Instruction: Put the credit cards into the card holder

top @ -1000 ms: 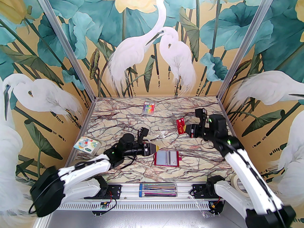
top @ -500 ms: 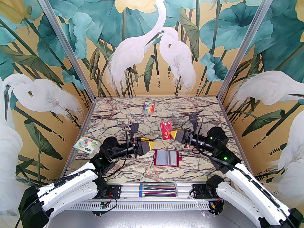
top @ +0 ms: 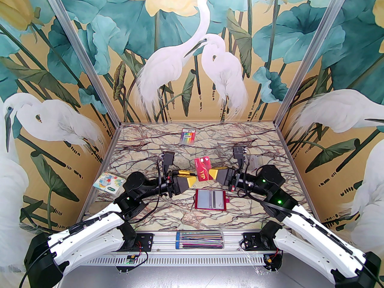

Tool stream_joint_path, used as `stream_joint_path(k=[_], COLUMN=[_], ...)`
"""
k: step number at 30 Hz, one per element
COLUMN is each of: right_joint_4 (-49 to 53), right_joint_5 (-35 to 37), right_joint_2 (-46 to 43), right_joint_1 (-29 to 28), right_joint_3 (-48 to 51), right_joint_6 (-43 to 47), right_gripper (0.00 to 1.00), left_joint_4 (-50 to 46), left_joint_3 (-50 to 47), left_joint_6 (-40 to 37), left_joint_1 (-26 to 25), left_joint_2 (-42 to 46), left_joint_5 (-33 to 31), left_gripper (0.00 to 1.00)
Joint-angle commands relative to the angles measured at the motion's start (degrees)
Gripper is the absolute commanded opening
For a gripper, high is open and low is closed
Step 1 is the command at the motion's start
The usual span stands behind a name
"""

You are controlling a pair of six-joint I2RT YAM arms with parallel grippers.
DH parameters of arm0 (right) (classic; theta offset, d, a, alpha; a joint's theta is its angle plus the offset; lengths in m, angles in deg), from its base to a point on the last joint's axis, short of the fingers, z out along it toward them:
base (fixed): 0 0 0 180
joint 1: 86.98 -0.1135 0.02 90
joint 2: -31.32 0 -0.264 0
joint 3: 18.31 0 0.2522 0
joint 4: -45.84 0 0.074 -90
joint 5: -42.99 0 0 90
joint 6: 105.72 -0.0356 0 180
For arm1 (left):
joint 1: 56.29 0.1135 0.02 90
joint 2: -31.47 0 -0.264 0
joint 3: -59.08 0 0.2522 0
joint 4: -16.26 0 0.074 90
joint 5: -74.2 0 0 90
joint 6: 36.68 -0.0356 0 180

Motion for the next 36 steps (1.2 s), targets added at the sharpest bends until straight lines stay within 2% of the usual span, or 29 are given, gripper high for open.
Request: stream_joint_path(k=[1,6,15,29,36], right_joint_4=[-1.2,-0.5,0.6,2.3,4.0], right_joint_5=[1.1,1.1,0.5,-1.0,-0.9], right_joint_2=[-0.7,-0.7,-0.4,-0.2,-0.5], right_joint_1=[-0.6,-1.1,-1.2,-1.7,-1.8], right_joint_3=[1.0,1.2,1.0,0.6,0.6], right_joint_6=[-1.1,-1.2,-0.8,0.0,0.7], right_gripper=[0.0,0.0,0.0,0.0,0.0], left_joint_4=[1.3,3.3,2.5,2.0,0.1], left_joint_3=[2.0,1.8,2.2,3.2,3.7], left_joint_6=[0.3,1.3,1.5,2.2,1.7], left_joint_1=[0.4,0.4,0.4,0.4,0.4], left_joint_2=[-1.1,-2.7,-3.2,-4.3,-4.3], left_joint_5=[1.7,2.4,2.3,3.0,3.5], left_gripper=[0.37,0.32,0.15,0.12,0.0])
